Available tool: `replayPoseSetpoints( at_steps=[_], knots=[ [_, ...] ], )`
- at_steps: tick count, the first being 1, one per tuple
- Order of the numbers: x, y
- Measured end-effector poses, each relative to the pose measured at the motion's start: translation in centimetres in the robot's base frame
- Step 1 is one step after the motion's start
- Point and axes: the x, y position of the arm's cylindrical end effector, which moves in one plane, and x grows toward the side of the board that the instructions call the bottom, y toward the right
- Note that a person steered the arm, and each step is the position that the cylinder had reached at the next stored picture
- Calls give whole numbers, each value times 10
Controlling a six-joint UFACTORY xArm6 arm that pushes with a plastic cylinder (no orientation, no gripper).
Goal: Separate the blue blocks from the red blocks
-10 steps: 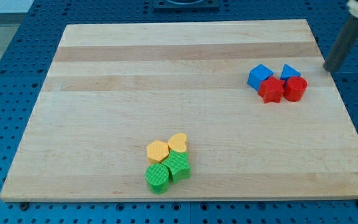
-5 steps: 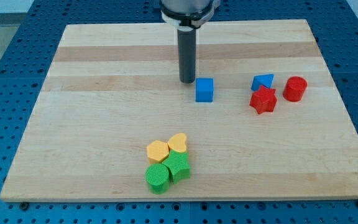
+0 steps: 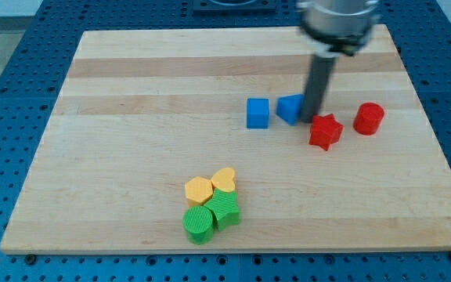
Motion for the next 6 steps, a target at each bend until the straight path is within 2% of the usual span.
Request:
replayPoseSetpoints(
  at_steps=[1, 2, 3, 4, 5, 6],
  knots=[
    [0, -81],
    [5, -88],
    [40, -84],
    [49, -145],
    [17, -185],
    [-12, -129]
  ],
)
